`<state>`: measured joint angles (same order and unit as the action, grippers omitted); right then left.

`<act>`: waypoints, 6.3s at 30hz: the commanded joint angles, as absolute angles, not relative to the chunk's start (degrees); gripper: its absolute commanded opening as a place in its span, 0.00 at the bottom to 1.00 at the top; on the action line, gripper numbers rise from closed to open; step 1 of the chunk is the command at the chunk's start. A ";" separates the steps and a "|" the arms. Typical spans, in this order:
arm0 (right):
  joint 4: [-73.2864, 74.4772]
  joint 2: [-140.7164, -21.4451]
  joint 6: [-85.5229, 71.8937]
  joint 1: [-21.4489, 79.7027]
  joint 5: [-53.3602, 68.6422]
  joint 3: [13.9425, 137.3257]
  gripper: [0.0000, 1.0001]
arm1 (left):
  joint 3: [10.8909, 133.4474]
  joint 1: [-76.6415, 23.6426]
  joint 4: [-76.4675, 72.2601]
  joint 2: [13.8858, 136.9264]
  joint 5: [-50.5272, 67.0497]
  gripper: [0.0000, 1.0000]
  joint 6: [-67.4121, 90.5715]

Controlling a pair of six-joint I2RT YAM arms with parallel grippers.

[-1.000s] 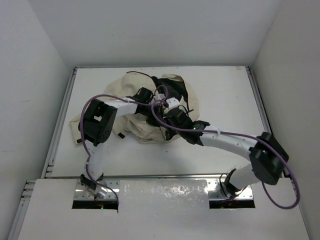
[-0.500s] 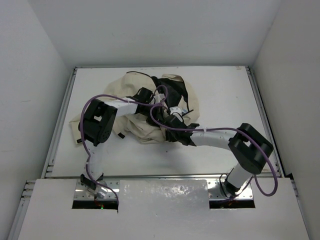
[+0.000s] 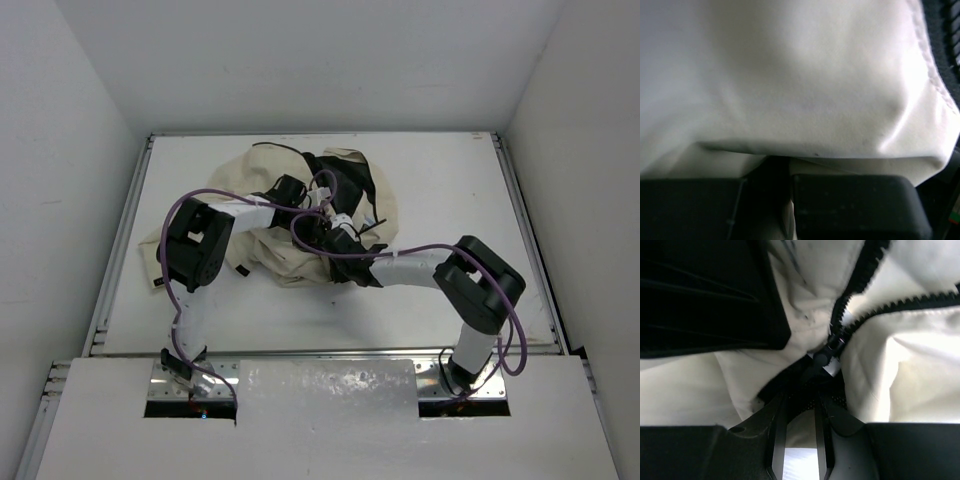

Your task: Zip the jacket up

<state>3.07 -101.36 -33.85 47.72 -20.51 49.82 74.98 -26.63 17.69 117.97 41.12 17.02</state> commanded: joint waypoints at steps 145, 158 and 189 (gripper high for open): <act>-8.95 -101.51 -36.73 37.00 4.48 43.68 0.00 | 74.62 -30.32 18.98 117.86 38.67 0.00 7.65; -30.58 -96.51 -42.63 34.63 6.86 35.69 0.00 | 74.09 -30.24 20.39 117.33 38.85 0.00 5.54; -1.15 -90.26 -3.37 32.61 17.13 49.39 0.31 | 79.27 -29.88 24.70 118.56 39.46 0.03 0.79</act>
<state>-6.87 -90.43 -12.95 32.95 11.77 48.38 76.84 -29.91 24.12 118.65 39.05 2.59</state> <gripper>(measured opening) 0.301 0.029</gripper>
